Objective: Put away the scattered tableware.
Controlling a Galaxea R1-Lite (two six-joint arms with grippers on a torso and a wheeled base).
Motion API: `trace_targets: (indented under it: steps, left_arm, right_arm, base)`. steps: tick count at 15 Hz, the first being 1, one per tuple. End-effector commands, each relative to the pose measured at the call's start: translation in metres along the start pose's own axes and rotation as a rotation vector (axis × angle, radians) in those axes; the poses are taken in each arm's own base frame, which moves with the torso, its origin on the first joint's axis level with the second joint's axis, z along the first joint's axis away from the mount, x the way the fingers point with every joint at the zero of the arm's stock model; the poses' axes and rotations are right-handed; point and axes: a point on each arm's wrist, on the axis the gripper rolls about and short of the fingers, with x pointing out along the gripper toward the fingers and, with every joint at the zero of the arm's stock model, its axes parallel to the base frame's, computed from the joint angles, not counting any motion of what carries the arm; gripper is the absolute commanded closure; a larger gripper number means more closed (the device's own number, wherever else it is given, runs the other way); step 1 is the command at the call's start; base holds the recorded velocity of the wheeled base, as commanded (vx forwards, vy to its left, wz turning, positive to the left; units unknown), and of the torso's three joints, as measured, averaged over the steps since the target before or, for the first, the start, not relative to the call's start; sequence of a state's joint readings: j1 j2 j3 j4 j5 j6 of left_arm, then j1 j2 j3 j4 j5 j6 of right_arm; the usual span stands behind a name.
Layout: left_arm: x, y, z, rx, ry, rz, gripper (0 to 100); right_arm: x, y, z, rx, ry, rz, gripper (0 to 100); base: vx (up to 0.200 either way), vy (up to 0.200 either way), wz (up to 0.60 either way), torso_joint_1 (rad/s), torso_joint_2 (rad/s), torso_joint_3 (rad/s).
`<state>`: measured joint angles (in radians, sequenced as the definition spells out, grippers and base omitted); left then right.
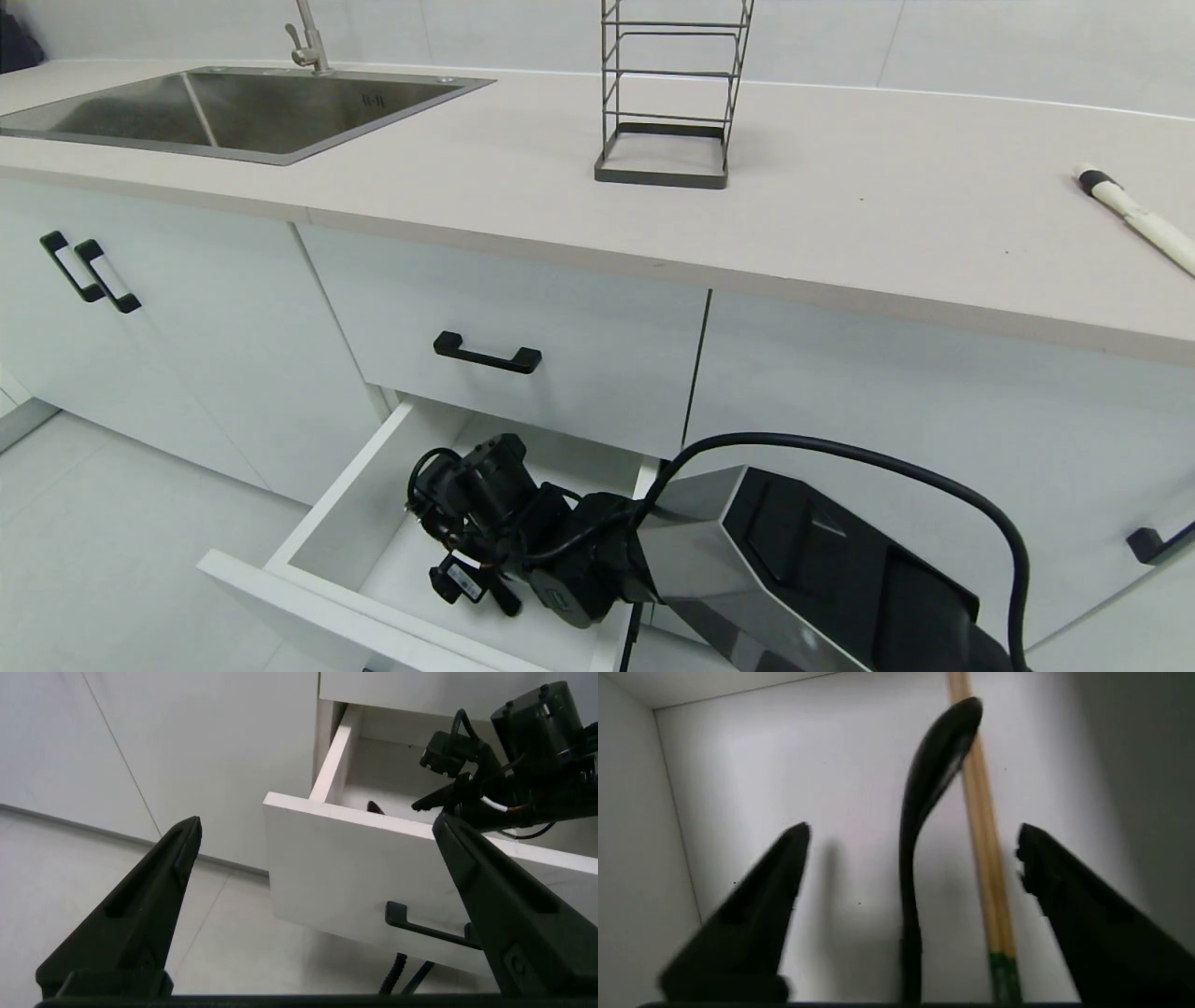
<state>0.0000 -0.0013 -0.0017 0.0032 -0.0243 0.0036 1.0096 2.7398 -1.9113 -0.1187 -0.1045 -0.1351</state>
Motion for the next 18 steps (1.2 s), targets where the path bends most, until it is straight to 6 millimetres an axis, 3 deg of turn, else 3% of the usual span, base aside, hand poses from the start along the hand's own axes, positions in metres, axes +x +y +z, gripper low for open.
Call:
trace_targets:
  steps: [1,6,9,12,15,18]
  left_arm:
    - [0.0,0.0,0.0,-0.001,0.001,0.0,0]
    - [0.0,0.0,0.0,-0.001,0.001,0.0,0]
    - [0.0,0.0,0.0,-0.001,0.001,0.0,0]
    - [0.0,0.0,0.0,-0.001,0.001,0.0,0]
    - [0.0,0.0,0.0,-0.001,0.001,0.0,0]
    - [0.0,0.0,0.0,-0.001,0.001,0.0,0]
  right_arm:
    - [-0.003,0.005,0.0,-0.01,0.011,0.01,0]
    - [-0.044,0.023,0.042,-0.034,-0.074,0.038,0]
    - [-0.083,0.026,0.067,-0.04,-0.132,0.048,0]
    - [-0.139,0.02,0.089,-0.036,-0.199,0.051,0]
    - [-0.179,0.027,0.077,-0.056,-0.188,0.073,0]
    - [-0.215,0.02,0.057,-0.057,-0.182,0.072,0]
  base:
    - [0.0,0.0,0.0,0.0,0.0,0.0]
    - [0.0,0.0,0.0,0.0,0.0,0.0]
    - [0.0,0.0,0.0,0.0,0.0,0.0]
    - [0.0,0.0,0.0,0.0,0.0,0.0]
    - [0.0,0.0,0.0,0.0,0.0,0.0]
    - [0.0,0.0,0.0,0.0,0.0,0.0]
